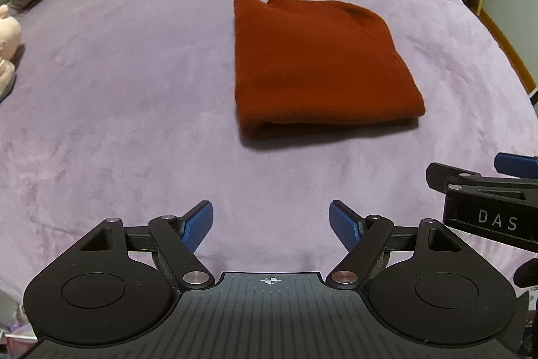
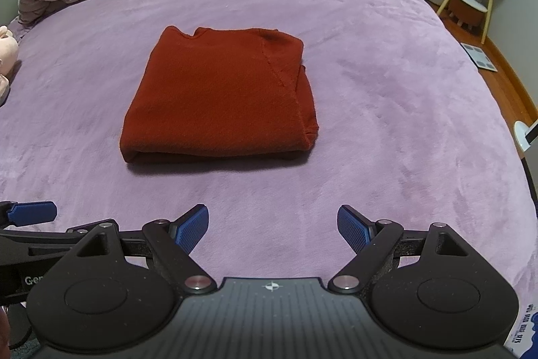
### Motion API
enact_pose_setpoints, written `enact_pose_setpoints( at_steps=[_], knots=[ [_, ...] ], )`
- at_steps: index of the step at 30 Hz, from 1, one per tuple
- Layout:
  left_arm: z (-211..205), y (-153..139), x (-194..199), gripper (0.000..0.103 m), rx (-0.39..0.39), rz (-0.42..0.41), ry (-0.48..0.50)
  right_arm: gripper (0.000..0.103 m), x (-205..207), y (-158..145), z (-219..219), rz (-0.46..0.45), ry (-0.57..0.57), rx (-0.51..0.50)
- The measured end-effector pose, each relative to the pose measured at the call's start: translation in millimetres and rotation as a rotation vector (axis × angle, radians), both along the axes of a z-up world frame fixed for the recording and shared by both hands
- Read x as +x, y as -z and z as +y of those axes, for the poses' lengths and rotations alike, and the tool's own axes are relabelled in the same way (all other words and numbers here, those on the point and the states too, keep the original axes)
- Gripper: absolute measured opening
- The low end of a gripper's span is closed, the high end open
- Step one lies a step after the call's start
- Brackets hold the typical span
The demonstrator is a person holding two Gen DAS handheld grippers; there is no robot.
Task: Fold small clothes
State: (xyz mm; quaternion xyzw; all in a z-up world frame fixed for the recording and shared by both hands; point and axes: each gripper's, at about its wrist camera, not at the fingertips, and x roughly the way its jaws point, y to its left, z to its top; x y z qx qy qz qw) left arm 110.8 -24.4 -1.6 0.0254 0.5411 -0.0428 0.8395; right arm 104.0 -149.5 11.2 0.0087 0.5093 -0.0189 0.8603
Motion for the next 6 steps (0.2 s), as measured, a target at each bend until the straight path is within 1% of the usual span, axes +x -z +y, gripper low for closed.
enact_pose_setpoints(
  at_steps=[6],
  knots=[
    [-1.4,-0.6,-0.7,0.081,0.013,-0.001,-0.008,0.084,-1.2,-1.2,-0.8,-0.003,0.006,0.001]
  ],
)
